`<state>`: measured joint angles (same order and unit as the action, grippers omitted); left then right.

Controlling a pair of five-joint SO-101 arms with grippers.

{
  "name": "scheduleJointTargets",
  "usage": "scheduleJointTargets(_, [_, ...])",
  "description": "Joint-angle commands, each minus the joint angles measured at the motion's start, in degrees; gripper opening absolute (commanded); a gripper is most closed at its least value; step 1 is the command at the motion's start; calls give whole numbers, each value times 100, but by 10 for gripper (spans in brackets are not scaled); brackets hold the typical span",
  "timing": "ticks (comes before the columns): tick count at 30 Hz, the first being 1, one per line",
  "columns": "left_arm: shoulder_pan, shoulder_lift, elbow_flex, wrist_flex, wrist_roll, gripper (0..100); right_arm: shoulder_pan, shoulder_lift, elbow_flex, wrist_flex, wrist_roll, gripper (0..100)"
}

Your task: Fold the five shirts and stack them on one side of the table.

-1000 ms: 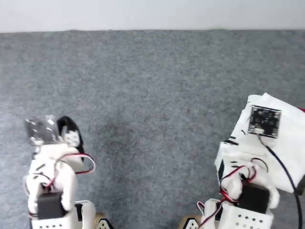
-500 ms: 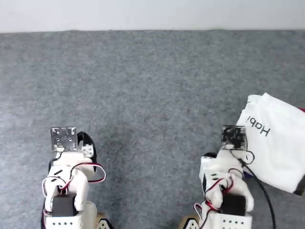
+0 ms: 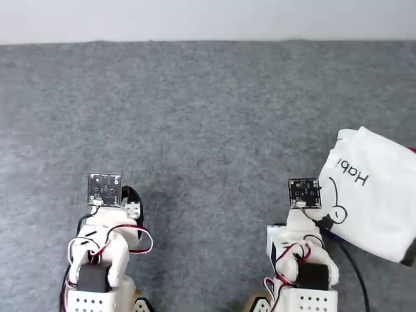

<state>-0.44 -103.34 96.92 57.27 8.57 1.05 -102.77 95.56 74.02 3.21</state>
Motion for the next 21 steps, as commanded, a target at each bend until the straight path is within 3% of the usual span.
scheduleJointTargets(1, [-9,-26,-48,492,18,15,40,-75,88,84,35,10])
scheduleJointTargets(9, [-818,-35,-40,1240,26,15,22,-75,88,84,44,10])
scheduleJointTargets(16, [-2295,-35,-40,1301,62,16,4,-75,88,84,44,10])
scheduleJointTargets(18, [-2251,-18,-40,1310,62,16,4,-75,88,84,44,10])
scheduleJointTargets(21, [-1582,-35,-40,1451,26,16,4,-75,88,84,44,10])
